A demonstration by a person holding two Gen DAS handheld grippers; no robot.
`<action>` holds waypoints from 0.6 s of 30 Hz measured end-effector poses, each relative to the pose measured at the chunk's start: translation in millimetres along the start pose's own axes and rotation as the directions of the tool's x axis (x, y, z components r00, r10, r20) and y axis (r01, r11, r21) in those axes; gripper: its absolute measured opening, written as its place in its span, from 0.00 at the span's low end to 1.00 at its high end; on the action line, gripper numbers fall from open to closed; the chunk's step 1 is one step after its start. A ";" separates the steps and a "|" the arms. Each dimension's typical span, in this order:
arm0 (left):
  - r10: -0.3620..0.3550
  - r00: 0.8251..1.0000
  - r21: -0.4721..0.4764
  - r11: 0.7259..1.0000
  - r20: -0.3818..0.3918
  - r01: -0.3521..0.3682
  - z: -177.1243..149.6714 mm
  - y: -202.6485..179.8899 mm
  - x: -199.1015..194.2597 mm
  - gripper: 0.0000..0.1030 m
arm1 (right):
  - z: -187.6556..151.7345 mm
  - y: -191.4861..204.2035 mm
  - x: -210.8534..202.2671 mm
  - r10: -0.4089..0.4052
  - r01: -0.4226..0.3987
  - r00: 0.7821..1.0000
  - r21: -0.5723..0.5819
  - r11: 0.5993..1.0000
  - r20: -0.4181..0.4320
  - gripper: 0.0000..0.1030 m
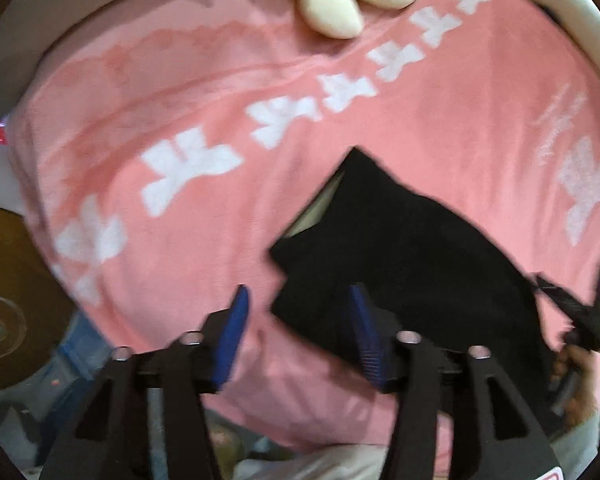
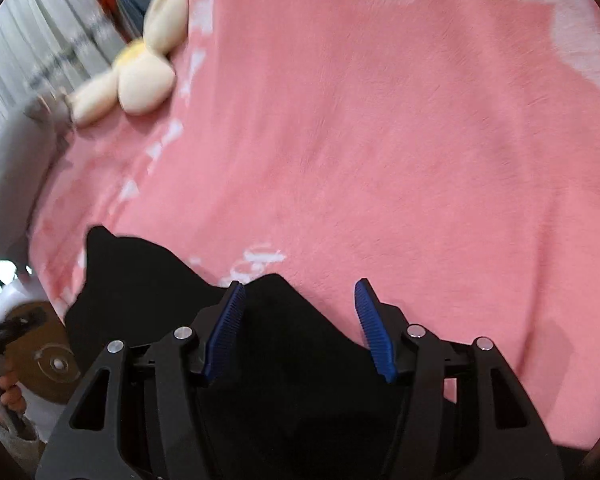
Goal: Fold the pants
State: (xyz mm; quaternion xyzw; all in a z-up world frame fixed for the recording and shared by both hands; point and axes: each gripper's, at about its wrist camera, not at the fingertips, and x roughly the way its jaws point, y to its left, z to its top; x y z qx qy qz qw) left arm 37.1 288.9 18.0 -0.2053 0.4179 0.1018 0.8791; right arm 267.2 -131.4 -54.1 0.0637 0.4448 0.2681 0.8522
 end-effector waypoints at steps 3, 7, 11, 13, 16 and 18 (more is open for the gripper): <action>-0.030 0.997 0.051 0.998 -0.074 0.034 -4.3 -14.1 34.9 0.65 | -9.7 24.3 21.4 0.000 -0.006 0.998 -0.092 0.996 -0.067 0.36; 0.015 0.998 -0.030 0.999 -0.065 -0.017 -5.8 1.6 72.3 0.49 | 5.0 40.8 20.7 -0.082 0.081 0.997 -0.120 0.989 0.002 0.08; -0.010 1.000 -0.072 0.997 -0.026 0.009 5.8 7.6 63.0 0.48 | 24.0 30.4 23.4 -0.215 0.223 0.968 -0.058 0.973 0.129 0.00; -0.058 0.998 -0.088 0.995 -0.025 0.055 5.3 13.4 48.7 0.54 | 18.8 28.4 5.3 -0.176 0.176 0.971 0.011 0.984 0.165 0.03; -0.080 0.996 -0.129 0.989 -0.026 0.076 -12.1 28.2 32.0 0.72 | -13.2 46.5 -36.0 -0.103 0.110 0.965 -0.015 0.994 0.243 0.11; -0.109 0.994 -0.191 0.976 -0.029 0.102 -26.1 37.5 31.2 0.72 | -38.6 54.4 -52.2 -0.090 0.103 0.964 -0.040 0.994 0.250 0.31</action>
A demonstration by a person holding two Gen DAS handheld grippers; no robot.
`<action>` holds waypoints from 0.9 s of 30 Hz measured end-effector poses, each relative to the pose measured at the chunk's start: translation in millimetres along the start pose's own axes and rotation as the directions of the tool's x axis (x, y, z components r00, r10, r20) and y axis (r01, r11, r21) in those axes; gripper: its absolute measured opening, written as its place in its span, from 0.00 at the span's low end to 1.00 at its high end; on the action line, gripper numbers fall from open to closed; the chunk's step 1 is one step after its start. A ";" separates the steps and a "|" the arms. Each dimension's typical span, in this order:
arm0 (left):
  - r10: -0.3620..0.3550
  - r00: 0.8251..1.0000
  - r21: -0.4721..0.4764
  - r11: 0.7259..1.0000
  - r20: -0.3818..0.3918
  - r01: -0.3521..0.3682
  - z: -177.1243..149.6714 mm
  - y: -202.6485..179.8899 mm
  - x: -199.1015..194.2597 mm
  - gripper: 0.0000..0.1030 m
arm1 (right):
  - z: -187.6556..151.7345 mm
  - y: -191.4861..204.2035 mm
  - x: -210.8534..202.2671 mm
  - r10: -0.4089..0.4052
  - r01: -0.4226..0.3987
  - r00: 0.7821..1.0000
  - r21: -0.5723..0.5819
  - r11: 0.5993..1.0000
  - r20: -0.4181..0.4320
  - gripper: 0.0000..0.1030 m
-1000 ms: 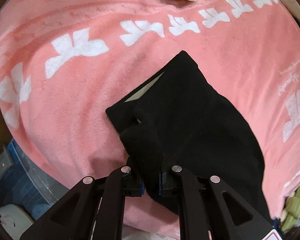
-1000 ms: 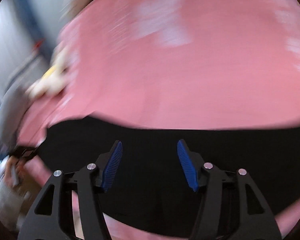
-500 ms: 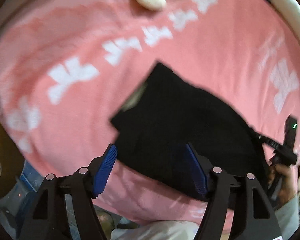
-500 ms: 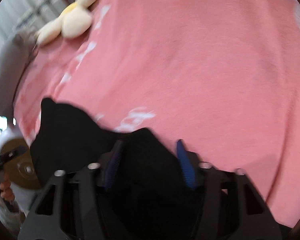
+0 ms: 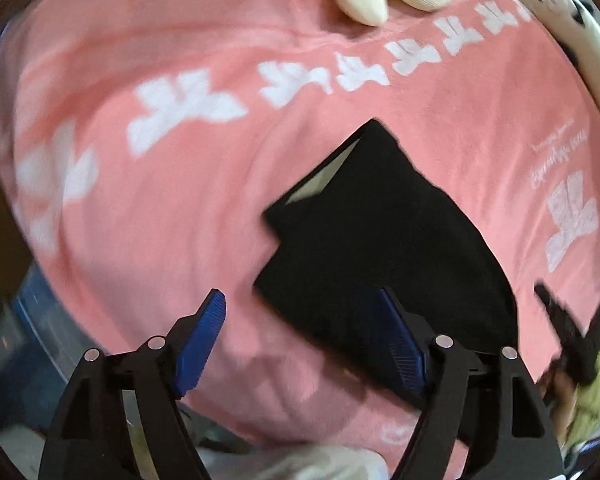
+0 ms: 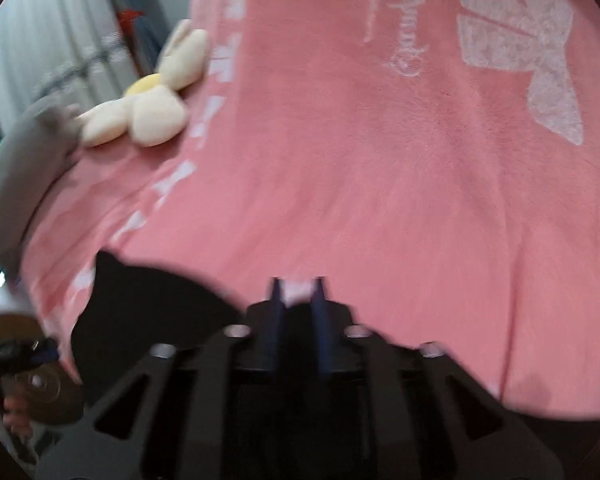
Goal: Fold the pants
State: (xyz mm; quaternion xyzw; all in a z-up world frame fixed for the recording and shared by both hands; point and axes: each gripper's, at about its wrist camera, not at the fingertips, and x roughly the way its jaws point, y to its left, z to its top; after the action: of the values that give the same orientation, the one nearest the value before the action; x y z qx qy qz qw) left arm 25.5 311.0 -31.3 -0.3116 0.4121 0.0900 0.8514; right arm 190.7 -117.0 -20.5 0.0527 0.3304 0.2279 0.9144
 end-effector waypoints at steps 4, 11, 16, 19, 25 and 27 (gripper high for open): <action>-0.111 0.993 -0.090 0.990 -0.049 0.107 3.5 4.5 28.9 0.62 | -40.6 6.2 -31.0 0.009 -0.009 1.000 0.025 1.000 -0.022 0.37; -0.302 0.945 0.066 0.953 0.122 0.296 53.8 -52.6 -22.5 0.11 | -60.5 1.7 -75.3 -0.052 0.048 0.997 0.070 0.996 0.050 0.39; -0.007 1.000 0.036 0.999 -0.021 0.008 33.1 -19.1 50.0 0.16 | -83.8 -33.7 -85.2 -0.154 0.150 0.988 0.148 0.978 0.020 0.49; -0.014 0.999 0.047 0.999 0.039 0.012 20.6 -15.0 35.0 0.27 | -91.9 -50.3 -85.2 -0.096 0.096 0.995 0.207 0.974 -0.011 0.49; 0.102 0.989 0.040 0.994 0.106 -0.106 11.5 -32.5 -6.7 0.35 | -48.6 -25.7 -39.3 0.066 -0.062 0.997 0.074 0.995 -0.050 0.30; 0.195 0.965 0.049 0.977 0.176 -0.206 2.6 -39.9 -23.2 0.35 | -39.5 -15.6 -10.4 0.116 -0.112 0.988 0.053 0.992 -0.098 0.11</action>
State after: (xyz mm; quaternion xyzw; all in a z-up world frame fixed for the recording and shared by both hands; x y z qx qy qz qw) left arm 28.6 283.5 5.7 -0.2308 0.3702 0.1882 0.8799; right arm 164.8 -137.8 -48.9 0.0814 0.3777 0.2743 0.8806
